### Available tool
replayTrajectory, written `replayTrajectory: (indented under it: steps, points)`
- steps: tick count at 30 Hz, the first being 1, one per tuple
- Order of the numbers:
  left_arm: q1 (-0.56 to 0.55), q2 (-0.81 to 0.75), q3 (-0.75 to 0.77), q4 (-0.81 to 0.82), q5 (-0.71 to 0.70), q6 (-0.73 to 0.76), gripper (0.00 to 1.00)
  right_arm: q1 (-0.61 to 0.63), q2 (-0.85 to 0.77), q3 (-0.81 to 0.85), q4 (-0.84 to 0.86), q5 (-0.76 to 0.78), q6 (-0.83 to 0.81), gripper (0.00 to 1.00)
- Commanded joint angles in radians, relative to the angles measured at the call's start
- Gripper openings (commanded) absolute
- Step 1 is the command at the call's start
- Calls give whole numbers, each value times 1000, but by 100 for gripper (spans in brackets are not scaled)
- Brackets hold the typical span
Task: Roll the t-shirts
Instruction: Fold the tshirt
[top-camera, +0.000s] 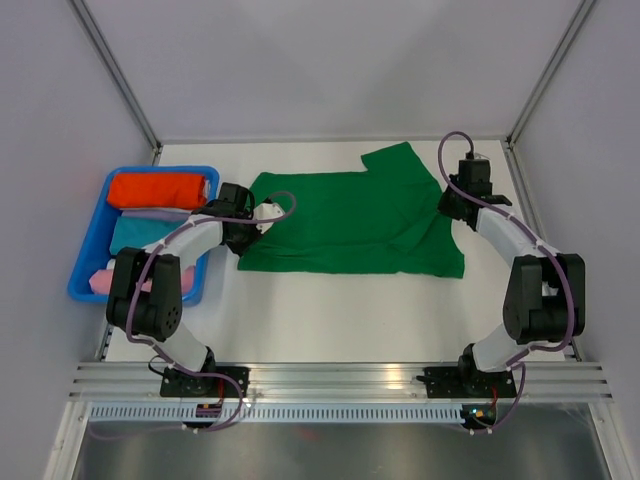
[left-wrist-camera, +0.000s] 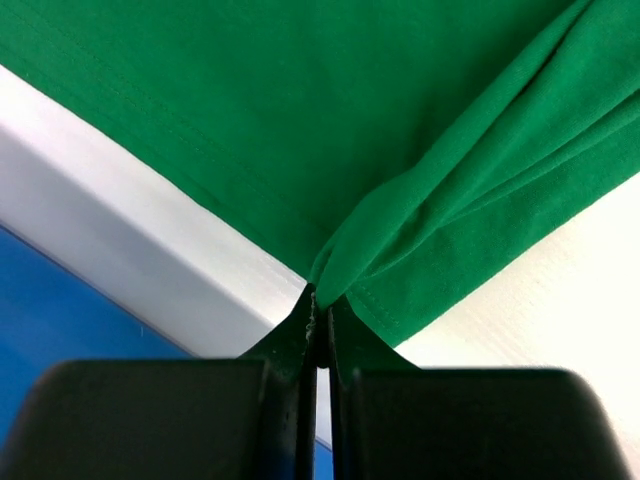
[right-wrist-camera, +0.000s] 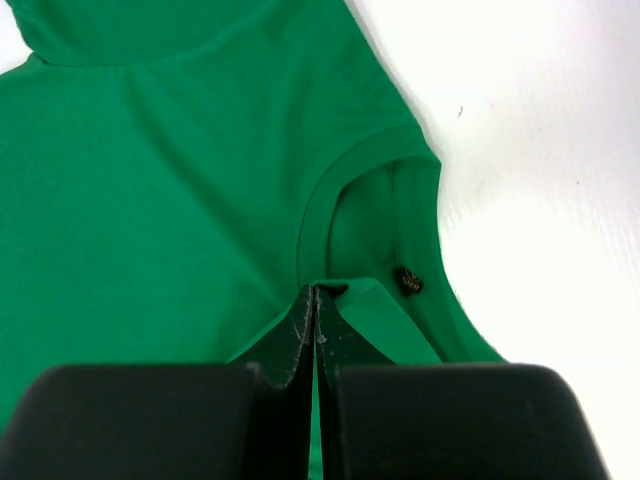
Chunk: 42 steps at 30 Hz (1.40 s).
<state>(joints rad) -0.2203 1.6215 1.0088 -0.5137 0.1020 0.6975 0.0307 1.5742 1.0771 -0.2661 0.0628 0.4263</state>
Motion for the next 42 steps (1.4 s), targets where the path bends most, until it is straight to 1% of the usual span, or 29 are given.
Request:
replayTrajectory:
  steps: [1, 8, 11, 13, 14, 16, 17, 18, 19, 20, 23, 24, 27, 28, 29, 30, 31, 32, 34, 35, 36, 38, 39, 40, 42]
  points:
    - [-2, 21, 42, 29, -24, -27, 3, 2, 41, 66, 44, 32, -32, 0]
    - [-1, 41, 45, 32, -53, -36, 4, 2, 92, 104, 45, 52, -44, 0]
    - [-1, 43, 45, 35, -55, -35, 6, 2, 109, 121, 47, 42, -34, 0]
    - [-1, 40, 50, 41, -51, -42, 12, 2, 122, 130, 53, 38, -26, 0]
    - [-1, 38, 51, 44, -53, -44, 19, 2, 136, 132, 54, 43, -26, 0]
    - [-1, 31, 59, 53, -53, -56, 28, 3, 153, 145, 44, 61, -31, 0]
    - [-1, 20, 62, 58, -53, -61, 35, 2, 171, 152, 39, 61, -34, 0]
    - [1, 12, 69, 64, -54, -67, 38, 2, 179, 164, 34, 60, -32, 10]
    - [-1, 6, 74, 78, -54, -79, 42, 2, 187, 170, 30, 57, -31, 16]
    - [-1, -11, 77, 90, -59, -87, 49, 2, 194, 185, 30, 55, -31, 22]
    - [-1, -31, 103, 106, -82, -115, 53, 3, 202, 227, -1, 57, -37, 42]
    - [-1, -47, 117, 104, -84, -121, 54, 3, 202, 265, -18, 69, -40, 55]
    - [-5, -106, 108, 98, -67, -135, 55, 0, 162, 306, -116, 123, -38, 63]
    - [-8, -126, 102, 96, -65, -136, 55, -5, 140, 293, -149, 132, -28, 64]
    - [-11, -144, 93, 90, -64, -133, 55, -11, 83, 267, -151, 124, 3, 63]
    - [-23, -161, 71, 75, -61, -115, 55, -23, 52, 194, -150, 112, 14, 65]
    - [-31, -199, 57, 64, -55, -96, 55, -38, 23, 154, -148, 95, 25, 65]
    - [-53, -215, 41, 51, -45, -73, 55, -72, -27, 79, -150, 71, 34, 65]
    - [-80, -242, -36, 29, -42, 11, 56, -83, -69, 9, -163, 58, 37, 65]
    - [-109, -253, -92, 29, -54, 35, 57, -83, -101, -52, -162, 51, 43, 65]
    - [-119, -252, -119, 29, -77, 74, 59, -84, -112, -80, -169, 49, 49, 65]
    - [-131, -230, -176, 32, -94, 95, 63, -84, -140, -147, -182, 45, 48, 65]
    - [-131, -223, -188, 41, -97, 105, 63, -86, -149, -172, -168, 45, 49, 66]
    - [-131, -201, -209, 73, -134, 105, 64, -87, -160, -216, -159, 42, 51, 65]
    - [-131, -180, -228, 112, -139, 105, 64, -94, -164, -253, -144, 39, 60, 66]
